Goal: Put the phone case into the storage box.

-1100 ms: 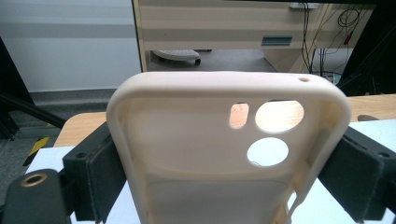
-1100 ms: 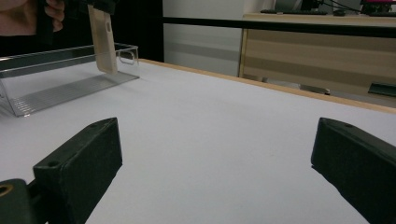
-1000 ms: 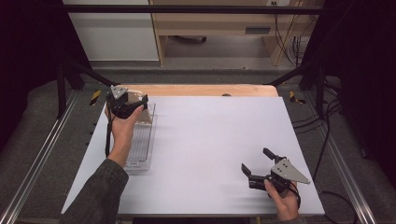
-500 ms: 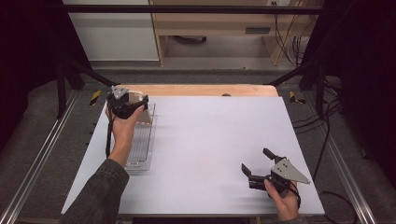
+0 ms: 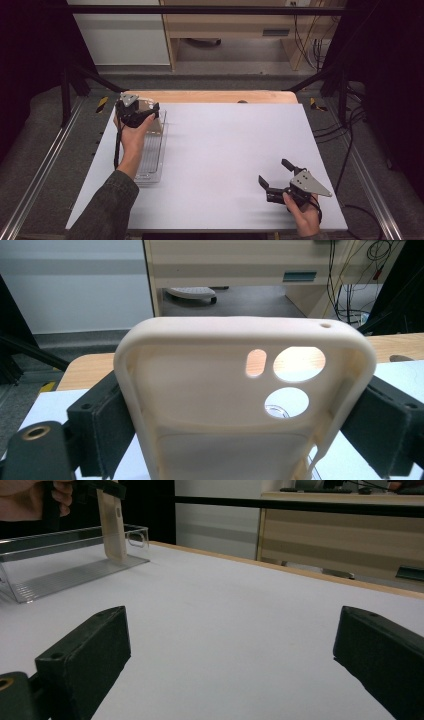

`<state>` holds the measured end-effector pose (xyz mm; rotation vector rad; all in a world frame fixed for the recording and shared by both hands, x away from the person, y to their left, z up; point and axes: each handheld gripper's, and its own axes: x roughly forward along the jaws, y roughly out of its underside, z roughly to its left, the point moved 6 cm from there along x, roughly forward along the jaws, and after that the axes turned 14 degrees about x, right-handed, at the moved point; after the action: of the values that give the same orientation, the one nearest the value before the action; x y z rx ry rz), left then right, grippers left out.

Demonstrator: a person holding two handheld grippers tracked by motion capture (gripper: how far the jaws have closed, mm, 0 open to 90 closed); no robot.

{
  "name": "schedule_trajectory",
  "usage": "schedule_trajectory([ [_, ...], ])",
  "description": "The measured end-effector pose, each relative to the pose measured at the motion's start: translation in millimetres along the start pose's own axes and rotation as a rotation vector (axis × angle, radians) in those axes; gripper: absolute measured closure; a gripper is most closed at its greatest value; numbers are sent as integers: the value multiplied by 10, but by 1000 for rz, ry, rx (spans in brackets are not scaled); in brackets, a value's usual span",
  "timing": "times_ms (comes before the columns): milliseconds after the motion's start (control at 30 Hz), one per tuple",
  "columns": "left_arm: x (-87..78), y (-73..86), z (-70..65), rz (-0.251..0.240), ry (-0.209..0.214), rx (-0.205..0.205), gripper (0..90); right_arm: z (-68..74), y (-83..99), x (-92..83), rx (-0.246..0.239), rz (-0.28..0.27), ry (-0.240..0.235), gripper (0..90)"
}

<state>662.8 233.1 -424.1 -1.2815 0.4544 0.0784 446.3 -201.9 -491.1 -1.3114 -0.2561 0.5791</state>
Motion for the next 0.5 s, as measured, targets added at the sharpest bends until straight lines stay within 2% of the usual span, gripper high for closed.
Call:
schedule_trajectory([
  [500,42,12,7,-4,-8,-11,102,0,10,8,1,8,2,19],
])
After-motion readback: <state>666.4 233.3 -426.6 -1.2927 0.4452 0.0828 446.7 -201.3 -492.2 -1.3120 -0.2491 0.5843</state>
